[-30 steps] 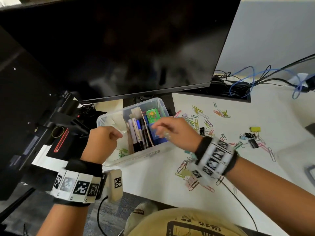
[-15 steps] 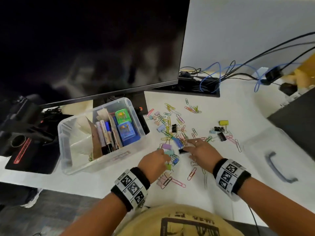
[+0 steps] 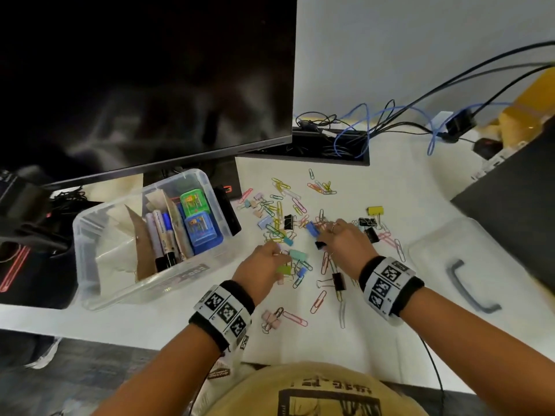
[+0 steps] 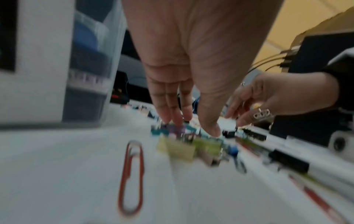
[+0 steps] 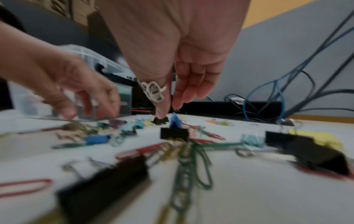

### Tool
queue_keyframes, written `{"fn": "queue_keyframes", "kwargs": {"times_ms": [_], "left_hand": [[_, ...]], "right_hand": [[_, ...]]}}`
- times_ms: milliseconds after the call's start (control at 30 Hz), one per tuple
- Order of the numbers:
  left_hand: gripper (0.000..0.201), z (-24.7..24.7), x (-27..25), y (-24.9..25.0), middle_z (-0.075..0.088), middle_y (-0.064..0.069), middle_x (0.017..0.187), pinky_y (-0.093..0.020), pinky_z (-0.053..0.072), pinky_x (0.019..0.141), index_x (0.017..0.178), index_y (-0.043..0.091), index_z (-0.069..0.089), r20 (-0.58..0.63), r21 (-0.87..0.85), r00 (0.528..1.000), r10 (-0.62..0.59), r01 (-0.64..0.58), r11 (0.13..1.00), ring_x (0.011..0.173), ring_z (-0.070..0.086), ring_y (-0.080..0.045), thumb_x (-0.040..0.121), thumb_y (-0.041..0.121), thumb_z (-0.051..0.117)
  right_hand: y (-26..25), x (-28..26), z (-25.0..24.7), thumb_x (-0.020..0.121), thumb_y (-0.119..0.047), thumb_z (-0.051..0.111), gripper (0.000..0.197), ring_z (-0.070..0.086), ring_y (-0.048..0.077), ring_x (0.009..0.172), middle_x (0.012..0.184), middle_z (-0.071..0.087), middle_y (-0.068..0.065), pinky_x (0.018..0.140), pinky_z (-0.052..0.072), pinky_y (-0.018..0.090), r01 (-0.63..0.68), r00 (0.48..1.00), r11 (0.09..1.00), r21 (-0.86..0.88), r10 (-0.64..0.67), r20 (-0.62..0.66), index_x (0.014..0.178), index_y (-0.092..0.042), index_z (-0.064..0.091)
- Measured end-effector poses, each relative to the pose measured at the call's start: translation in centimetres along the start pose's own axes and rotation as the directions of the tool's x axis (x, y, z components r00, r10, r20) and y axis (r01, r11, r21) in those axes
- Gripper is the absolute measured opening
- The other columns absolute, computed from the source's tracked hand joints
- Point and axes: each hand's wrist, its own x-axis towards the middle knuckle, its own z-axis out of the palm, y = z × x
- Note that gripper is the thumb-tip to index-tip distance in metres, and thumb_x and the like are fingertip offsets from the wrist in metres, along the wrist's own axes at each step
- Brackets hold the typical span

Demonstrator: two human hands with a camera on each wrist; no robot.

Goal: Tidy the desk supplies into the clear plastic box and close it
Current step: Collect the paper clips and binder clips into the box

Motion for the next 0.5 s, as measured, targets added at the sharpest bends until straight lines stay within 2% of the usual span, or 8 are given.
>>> {"fn": "queue_keyframes", "kwargs": {"times_ms": [67,100,167,200,267,333,433,500], "left_hand": [[0.032,-1.5,-1.2,0.4,0.063,-0.011,0.109,-0.038,0.059,0.07,0.106,0.014,0.07,-0.276,0.113,0.946,0.172,-0.146,0.983,0.098,0.062,-0.027,0.076,0.003,0.07],[0.025,-2.2,-2.0,0.4,0.067,-0.01,0.099,-0.035,0.059,0.06,0.095,0.013,0.073,-0.426,0.22,0.866,0.262,-0.181,0.958,0.09,0.063,-0.026,0.072,0.004,0.074],[0.02,-3.7,-3.4,0.1,0.068,-0.01,0.101,-0.035,0.055,0.066,0.091,0.015,0.072,-0.619,0.352,0.731,0.286,-0.067,0.934,0.098,0.054,-0.026,0.073,0.009,0.07],[0.027,-4.3,-3.7,-0.3,0.065,-0.012,0.108,-0.038,0.053,0.073,0.098,0.016,0.069,-0.664,0.35,0.721,0.199,0.063,0.935,0.104,0.05,-0.028,0.071,0.01,0.07],[0.049,-5.1,-4.0,-1.4,0.06,-0.016,0.117,-0.044,0.052,0.082,0.114,0.016,0.06,-0.635,0.295,0.77,-0.066,0.32,0.9,0.109,0.053,-0.035,0.068,0.016,0.077],[0.059,-5.3,-4.2,-2.5,0.058,-0.016,0.115,-0.042,0.054,0.077,0.129,0.017,0.046,-0.509,0.234,0.824,-0.248,0.41,0.882,0.098,0.06,-0.035,0.077,0.028,0.073],[0.049,-4.6,-4.5,-3.4,0.065,-0.01,0.101,-0.035,0.055,0.062,0.136,0.023,0.029,-0.414,0.287,0.881,-0.231,0.367,0.885,0.08,0.065,-0.027,0.094,0.037,0.048],[0.046,-4.6,-4.8,-3.7,0.065,-0.008,0.098,-0.034,0.053,0.06,0.137,0.023,0.028,-0.417,0.311,0.884,-0.21,0.356,0.881,0.08,0.066,-0.026,0.096,0.036,0.044]], "right_hand": [[-1.4,-1.2,-0.7,0.059,0.001,0.081,0.02,0.065,0.027,0.064,0.069,0.069,0.009,0.052,0.056,0.031,0.112,0.994,0.979,0.168,-0.111,-0.012,0.073,-0.01,0.073],[-2.2,-1.9,-0.8,0.071,-0.002,0.073,0.014,0.065,0.03,0.077,0.082,0.07,0.012,0.062,0.056,0.034,0.147,0.987,0.961,0.235,-0.159,0.032,0.083,-0.009,0.073],[-3.5,-3.2,-0.7,0.087,-0.015,0.059,0.021,0.057,0.028,0.103,0.109,0.062,0.011,0.08,0.049,0.034,0.129,0.935,0.953,0.276,-0.21,0.287,0.106,-0.011,0.066],[-3.9,-3.8,-0.2,0.088,-0.022,0.058,0.027,0.052,0.025,0.11,0.117,0.058,0.009,0.084,0.046,0.032,0.118,0.903,0.953,0.28,-0.22,0.369,0.113,-0.013,0.062],[-4.4,-4.4,0.9,0.087,-0.026,0.06,0.036,0.048,0.023,0.115,0.123,0.052,0.008,0.087,0.042,0.031,0.106,0.859,0.956,0.273,-0.227,0.46,0.121,-0.015,0.056],[-4.6,-4.4,2.0,0.087,-0.022,0.06,0.037,0.046,0.024,0.117,0.125,0.051,0.009,0.087,0.041,0.031,0.099,0.853,0.955,0.281,-0.227,0.47,0.123,-0.012,0.053],[-4.4,-4.1,2.6,0.089,-0.014,0.057,0.03,0.048,0.025,0.115,0.122,0.054,0.012,0.089,0.042,0.032,0.098,0.874,0.946,0.309,-0.23,0.428,0.118,-0.007,0.056],[-4.1,-4.0,3.0,0.089,-0.012,0.057,0.026,0.051,0.027,0.112,0.118,0.058,0.014,0.088,0.044,0.034,0.104,0.893,0.94,0.326,-0.233,0.384,0.114,-0.006,0.059]]}}
